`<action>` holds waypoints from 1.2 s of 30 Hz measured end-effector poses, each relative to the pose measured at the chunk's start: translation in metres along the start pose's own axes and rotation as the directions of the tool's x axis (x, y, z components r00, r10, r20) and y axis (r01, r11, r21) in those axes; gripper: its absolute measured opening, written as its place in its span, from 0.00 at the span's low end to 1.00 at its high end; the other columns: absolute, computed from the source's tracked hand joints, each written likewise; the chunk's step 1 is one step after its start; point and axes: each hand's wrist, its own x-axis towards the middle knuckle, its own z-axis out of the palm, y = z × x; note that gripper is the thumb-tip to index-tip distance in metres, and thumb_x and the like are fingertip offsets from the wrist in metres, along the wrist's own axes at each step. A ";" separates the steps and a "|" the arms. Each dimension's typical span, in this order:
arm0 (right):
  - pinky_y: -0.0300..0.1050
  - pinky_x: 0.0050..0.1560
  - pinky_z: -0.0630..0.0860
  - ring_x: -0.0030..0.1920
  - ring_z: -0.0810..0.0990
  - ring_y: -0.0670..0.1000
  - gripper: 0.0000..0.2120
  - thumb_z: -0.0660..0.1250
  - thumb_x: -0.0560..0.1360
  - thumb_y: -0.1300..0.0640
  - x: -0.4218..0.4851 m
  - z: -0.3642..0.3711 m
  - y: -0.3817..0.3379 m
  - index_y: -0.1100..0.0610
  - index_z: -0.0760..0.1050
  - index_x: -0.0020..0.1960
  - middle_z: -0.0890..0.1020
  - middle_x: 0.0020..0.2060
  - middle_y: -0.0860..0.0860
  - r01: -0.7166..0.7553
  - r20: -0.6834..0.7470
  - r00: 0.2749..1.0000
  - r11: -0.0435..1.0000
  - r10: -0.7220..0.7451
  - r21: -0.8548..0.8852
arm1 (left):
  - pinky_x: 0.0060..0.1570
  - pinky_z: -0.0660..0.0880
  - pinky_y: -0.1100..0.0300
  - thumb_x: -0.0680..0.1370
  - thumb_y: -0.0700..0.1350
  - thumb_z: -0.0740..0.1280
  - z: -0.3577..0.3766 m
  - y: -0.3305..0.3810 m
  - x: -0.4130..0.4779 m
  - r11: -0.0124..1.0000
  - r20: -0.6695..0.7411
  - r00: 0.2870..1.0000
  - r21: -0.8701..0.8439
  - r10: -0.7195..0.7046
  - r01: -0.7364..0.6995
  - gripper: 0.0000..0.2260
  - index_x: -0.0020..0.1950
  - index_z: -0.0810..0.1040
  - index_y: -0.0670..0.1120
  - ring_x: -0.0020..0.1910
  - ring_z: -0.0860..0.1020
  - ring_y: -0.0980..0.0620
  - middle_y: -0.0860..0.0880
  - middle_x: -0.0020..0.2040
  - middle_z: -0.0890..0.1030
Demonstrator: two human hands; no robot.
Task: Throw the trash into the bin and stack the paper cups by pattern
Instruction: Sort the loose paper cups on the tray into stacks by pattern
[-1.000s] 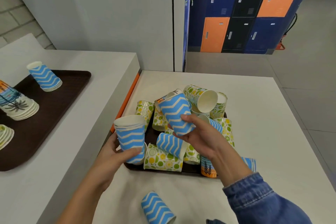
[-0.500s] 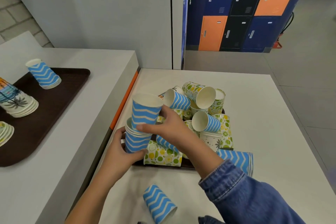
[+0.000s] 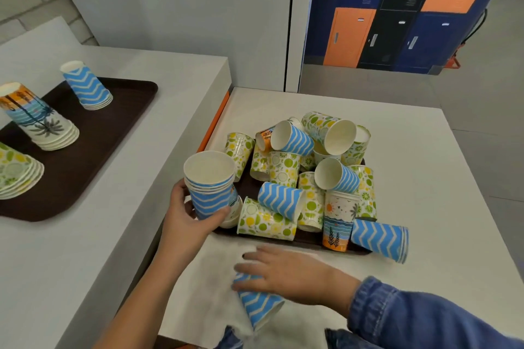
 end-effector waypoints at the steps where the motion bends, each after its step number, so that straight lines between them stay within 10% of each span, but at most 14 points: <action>1: 0.56 0.68 0.66 0.68 0.67 0.59 0.24 0.58 0.76 0.65 0.003 0.011 0.000 0.52 0.64 0.71 0.70 0.68 0.55 0.110 0.051 0.993 0.993 -0.108 -0.047 | 0.55 0.75 0.58 0.64 0.36 0.78 -0.001 0.001 -0.002 1.000 0.005 1.000 -0.001 0.002 -0.002 0.32 0.62 0.68 0.52 0.54 0.77 0.60 0.58 0.56 0.76; 7: 0.61 0.67 0.63 0.67 0.66 0.61 0.22 0.67 0.74 0.64 0.021 0.038 0.005 0.52 0.70 0.66 0.72 0.65 0.56 0.273 0.182 0.952 0.950 -0.244 -0.151 | 0.53 0.74 0.65 0.64 0.35 0.78 -0.007 0.000 -0.008 1.000 0.013 0.999 0.006 0.030 -0.030 0.31 0.58 0.69 0.57 0.53 0.77 0.67 0.62 0.53 0.78; 11: 0.50 0.58 0.67 0.59 0.72 0.55 0.25 0.72 0.69 0.53 0.010 0.019 0.004 0.54 0.69 0.63 0.75 0.58 0.53 -0.152 -0.119 0.978 0.974 0.173 0.168 | 0.46 0.75 0.74 0.62 0.35 0.79 -0.010 -0.003 -0.008 0.999 0.044 0.998 0.023 0.045 -0.046 0.33 0.54 0.68 0.62 0.50 0.77 0.70 0.69 0.48 0.79; 14: 0.40 0.57 0.71 0.58 0.74 0.44 0.32 0.75 0.63 0.45 -0.013 -0.028 -0.006 0.40 0.67 0.64 0.75 0.57 0.42 -0.270 -0.354 0.703 0.692 0.617 0.670 | 0.46 0.73 0.77 0.59 0.44 0.79 -0.009 0.000 -0.011 0.999 0.054 0.998 0.007 0.039 -0.040 0.31 0.56 0.68 0.60 0.52 0.77 0.70 0.63 0.52 0.78; 17: 0.29 0.53 0.71 0.57 0.75 0.36 0.33 0.76 0.57 0.44 -0.026 -0.079 -0.016 0.34 0.68 0.58 0.76 0.54 0.33 -0.026 -0.343 0.222 0.357 0.913 0.934 | 0.47 0.71 0.78 0.57 0.48 0.77 0.000 0.004 -0.014 0.996 0.090 0.994 0.048 0.069 -0.074 0.32 0.57 0.67 0.60 0.53 0.75 0.70 0.60 0.55 0.76; 19: 0.29 0.54 0.72 0.57 0.76 0.36 0.34 0.77 0.55 0.45 -0.028 -0.097 -0.012 0.39 0.68 0.58 0.77 0.52 0.31 0.128 -0.335 0.094 0.322 0.937 0.938 | 0.47 0.70 0.78 0.62 0.38 0.79 0.010 0.003 -0.016 0.990 0.146 0.985 0.088 0.095 -0.109 0.33 0.56 0.67 0.62 0.53 0.75 0.72 0.62 0.55 0.76; 23: 0.30 0.54 0.73 0.55 0.77 0.37 0.33 0.78 0.57 0.50 -0.015 -0.122 -0.006 0.46 0.68 0.59 0.77 0.51 0.32 0.142 -0.385 0.088 0.371 0.919 0.918 | 0.52 0.74 0.68 0.64 0.37 0.77 0.033 -0.005 -0.018 0.977 0.244 0.964 0.152 0.111 -0.151 0.34 0.61 0.67 0.62 0.57 0.75 0.66 0.62 0.57 0.76; 29: 0.25 0.50 0.71 0.53 0.77 0.31 0.31 0.81 0.60 0.60 -0.010 -0.113 -0.002 0.43 0.71 0.57 0.80 0.48 0.31 0.036 -0.226 0.276 0.225 0.934 0.974 | 0.51 0.75 0.68 0.65 0.37 0.77 0.051 -0.009 -0.022 0.984 0.269 0.958 0.117 0.099 -0.134 0.34 0.61 0.66 0.61 0.56 0.77 0.62 0.57 0.58 0.77; 36: 0.35 0.69 0.59 0.71 0.60 0.37 0.40 0.77 0.55 0.37 -0.023 -0.107 -0.005 0.36 0.65 0.64 0.66 0.65 0.34 -0.307 -0.207 0.258 0.283 0.944 0.909 | 0.48 0.73 0.74 0.64 0.39 0.78 0.067 -0.007 -0.026 0.989 0.315 0.946 0.093 0.078 -0.113 0.33 0.62 0.68 0.56 0.55 0.75 0.66 0.56 0.58 0.76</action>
